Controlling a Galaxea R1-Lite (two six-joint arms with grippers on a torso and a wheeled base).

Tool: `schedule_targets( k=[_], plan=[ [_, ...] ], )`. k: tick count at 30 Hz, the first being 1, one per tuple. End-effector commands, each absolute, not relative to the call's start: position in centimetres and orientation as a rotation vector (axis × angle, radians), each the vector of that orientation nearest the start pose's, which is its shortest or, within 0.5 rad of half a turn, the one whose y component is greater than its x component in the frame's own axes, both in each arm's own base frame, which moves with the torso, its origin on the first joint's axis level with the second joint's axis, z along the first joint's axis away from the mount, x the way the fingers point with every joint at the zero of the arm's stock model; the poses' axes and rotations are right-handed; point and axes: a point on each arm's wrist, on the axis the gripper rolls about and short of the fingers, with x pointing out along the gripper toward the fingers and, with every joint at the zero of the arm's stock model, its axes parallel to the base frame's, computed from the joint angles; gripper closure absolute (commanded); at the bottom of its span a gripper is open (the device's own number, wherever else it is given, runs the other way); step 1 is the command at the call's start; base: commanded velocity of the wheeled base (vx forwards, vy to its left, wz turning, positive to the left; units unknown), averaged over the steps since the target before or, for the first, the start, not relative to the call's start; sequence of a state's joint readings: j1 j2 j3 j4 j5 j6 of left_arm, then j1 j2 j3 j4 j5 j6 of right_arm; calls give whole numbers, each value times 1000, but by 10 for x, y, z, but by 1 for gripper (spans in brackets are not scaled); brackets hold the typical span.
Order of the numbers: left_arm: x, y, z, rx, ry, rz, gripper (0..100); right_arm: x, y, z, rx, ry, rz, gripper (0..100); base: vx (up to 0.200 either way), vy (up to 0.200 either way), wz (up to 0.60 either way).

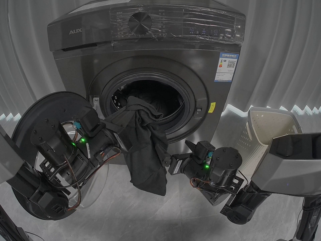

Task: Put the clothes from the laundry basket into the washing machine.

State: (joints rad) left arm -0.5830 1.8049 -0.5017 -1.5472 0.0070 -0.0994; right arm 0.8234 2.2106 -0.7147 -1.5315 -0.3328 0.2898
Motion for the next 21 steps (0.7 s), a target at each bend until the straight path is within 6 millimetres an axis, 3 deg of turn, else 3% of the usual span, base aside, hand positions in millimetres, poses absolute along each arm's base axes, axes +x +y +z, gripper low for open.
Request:
schedule_targets(
  k=[1,11,21],
  plan=[
    [240,-158,168,-168,-208,-589,100,261,266,79,302,22,496,0,0,0,0],
    [239,-158,167,-166,-202,-591,100,266,282,82,302,-16,534,0,0,0,0],
    [239,-158,166,-167,-197,-592,100,280,280,83,302,-48,526,0,0,0,0]
  ],
)
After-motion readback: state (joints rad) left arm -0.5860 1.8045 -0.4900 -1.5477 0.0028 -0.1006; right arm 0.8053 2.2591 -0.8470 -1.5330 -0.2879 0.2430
